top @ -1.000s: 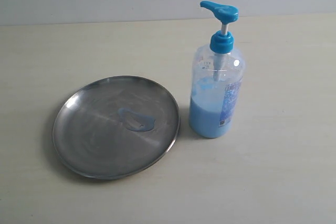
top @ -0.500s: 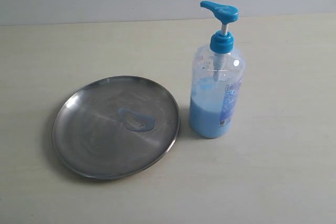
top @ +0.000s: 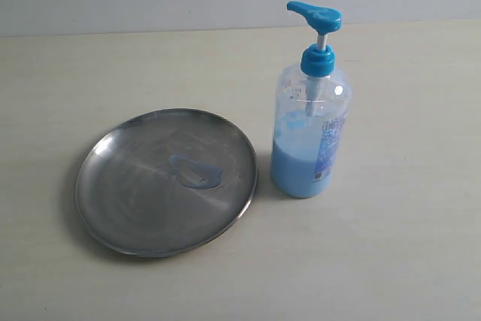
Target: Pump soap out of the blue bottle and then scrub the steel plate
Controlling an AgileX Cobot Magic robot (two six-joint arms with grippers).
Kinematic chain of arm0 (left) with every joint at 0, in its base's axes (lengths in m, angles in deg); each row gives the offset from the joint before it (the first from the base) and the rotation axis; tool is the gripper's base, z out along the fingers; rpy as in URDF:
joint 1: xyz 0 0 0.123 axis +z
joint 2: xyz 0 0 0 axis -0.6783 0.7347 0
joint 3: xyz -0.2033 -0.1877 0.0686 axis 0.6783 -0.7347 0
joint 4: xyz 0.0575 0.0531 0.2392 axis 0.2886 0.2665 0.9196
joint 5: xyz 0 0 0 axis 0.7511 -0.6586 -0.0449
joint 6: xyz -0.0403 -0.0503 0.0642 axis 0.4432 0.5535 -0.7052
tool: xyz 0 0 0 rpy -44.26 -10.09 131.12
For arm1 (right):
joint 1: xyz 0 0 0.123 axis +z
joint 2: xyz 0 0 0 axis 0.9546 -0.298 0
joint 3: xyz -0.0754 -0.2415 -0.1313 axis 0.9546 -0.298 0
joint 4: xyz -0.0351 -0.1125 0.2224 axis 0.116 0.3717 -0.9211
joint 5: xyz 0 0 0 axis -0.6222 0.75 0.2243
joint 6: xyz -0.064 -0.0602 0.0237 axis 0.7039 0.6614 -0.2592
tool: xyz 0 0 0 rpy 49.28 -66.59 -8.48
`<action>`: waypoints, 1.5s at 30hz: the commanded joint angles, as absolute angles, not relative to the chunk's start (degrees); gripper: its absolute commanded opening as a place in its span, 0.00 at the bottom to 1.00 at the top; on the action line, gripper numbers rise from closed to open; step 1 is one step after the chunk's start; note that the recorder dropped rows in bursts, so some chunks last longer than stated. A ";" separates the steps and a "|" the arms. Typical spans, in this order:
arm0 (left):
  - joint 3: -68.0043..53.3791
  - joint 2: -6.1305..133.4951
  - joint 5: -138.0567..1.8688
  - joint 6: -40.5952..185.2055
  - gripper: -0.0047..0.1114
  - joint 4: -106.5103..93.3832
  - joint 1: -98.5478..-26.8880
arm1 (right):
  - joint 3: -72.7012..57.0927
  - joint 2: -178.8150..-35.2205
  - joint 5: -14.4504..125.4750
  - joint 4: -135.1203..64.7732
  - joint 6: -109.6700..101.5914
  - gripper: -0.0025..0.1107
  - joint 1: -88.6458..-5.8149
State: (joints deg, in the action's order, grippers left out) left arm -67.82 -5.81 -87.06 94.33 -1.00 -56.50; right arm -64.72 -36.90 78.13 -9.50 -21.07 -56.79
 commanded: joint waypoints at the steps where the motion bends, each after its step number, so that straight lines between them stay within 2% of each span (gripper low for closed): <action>1: -68.00 -6.13 -86.75 94.40 0.04 -1.08 -56.42 | -67.31 -35.64 75.32 -16.25 -14.07 0.02 -60.30; 6: -68.00 -6.13 -86.75 94.40 0.04 -1.08 -56.42 | -70.60 -35.22 73.56 -25.78 -3.50 0.02 -63.40; 13: -68.00 -6.13 -86.75 94.40 0.04 -1.08 -56.42 | -72.70 -35.22 73.13 -27.73 -3.21 0.02 -66.16; 45: -68.00 -6.13 -86.75 94.29 0.04 -0.93 -56.42 | -72.70 -35.22 71.80 -27.62 -5.20 0.02 -66.16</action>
State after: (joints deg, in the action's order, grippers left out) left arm -67.82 -5.81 -87.16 94.33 -1.00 -56.50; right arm -72.41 -35.54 72.58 -27.50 -4.74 -65.82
